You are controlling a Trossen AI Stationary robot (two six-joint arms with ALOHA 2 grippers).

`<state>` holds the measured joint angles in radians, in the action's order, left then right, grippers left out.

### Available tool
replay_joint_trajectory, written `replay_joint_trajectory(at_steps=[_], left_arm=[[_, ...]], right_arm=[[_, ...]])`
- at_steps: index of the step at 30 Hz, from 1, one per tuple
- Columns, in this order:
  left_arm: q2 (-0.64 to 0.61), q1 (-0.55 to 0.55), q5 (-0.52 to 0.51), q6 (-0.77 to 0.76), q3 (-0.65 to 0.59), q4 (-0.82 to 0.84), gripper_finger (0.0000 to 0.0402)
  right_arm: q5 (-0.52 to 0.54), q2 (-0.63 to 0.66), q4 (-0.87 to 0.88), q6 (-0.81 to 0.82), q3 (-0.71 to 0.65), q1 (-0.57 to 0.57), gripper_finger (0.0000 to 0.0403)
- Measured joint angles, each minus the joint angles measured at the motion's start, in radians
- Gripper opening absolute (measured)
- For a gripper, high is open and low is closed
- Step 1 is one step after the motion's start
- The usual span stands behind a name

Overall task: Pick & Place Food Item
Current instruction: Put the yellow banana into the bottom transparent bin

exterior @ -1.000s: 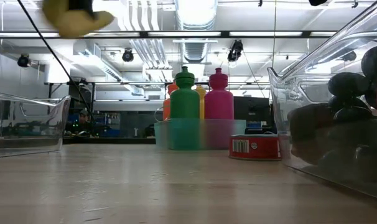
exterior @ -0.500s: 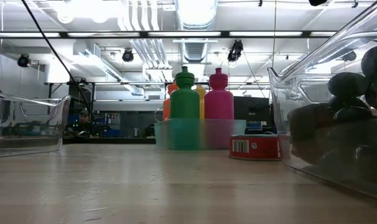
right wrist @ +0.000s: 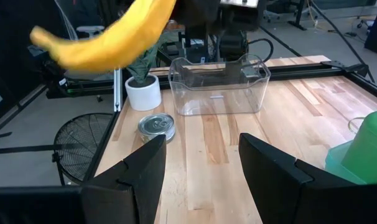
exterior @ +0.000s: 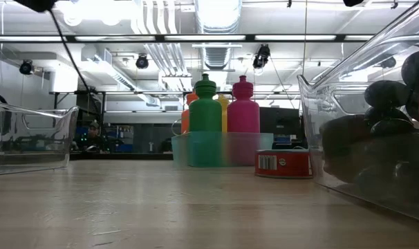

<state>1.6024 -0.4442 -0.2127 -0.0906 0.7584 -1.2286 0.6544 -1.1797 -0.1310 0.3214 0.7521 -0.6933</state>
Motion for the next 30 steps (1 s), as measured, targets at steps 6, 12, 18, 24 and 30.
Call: replay_joint_trajectory(at_steps=[6, 12, 18, 24, 30], left_arm=[[0.219, 0.000, -0.021, -0.005, 0.127, -0.116, 0.0067], [0.330, -0.002, -0.023, -0.080, 0.200, -0.130, 0.0067], [0.424, -0.006, -0.042, -0.152, 0.284, -0.134, 0.0067], [0.529, -0.006, -0.077, -0.180, 0.366, -0.136, 0.0067], [0.601, -0.006, -0.080, -0.180, 0.419, -0.132, 0.0067]], right_arm=[[0.000, 0.000, 0.000, 0.000, 0.000, 0.000, 0.0199], [0.000, 0.000, 0.000, 0.000, 0.000, 0.000, 0.0199], [0.000, 0.000, 0.000, 0.000, 0.000, 0.000, 0.0199], [0.000, 0.000, 0.000, 0.000, 0.000, 0.001, 0.0199], [0.000, 0.000, 0.000, 0.000, 0.000, 0.001, 0.0199]])
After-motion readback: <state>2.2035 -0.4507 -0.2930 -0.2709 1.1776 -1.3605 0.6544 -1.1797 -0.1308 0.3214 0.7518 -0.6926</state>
